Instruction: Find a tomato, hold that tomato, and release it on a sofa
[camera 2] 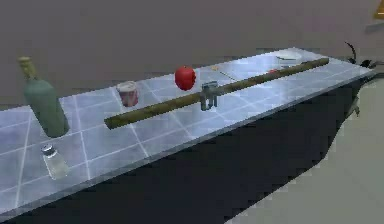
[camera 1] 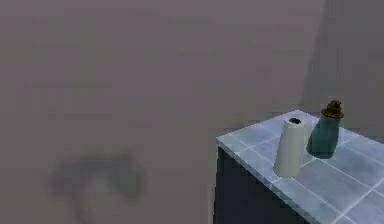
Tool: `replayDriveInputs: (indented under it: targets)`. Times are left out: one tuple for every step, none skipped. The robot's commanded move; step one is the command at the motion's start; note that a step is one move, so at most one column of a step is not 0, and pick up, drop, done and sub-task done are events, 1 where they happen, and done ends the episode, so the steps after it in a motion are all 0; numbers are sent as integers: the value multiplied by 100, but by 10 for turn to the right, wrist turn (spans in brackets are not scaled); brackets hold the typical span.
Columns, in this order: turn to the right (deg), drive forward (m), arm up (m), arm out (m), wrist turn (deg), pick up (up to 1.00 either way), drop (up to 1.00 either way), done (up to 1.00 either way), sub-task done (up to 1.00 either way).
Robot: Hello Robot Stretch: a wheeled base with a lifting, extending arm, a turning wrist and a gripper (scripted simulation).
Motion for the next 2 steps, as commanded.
replayDriveInputs:
  targets:
    - [450,0,0,0,0,0,0,0,0]
    - [150,0,0,0,0,0,0,0,0]
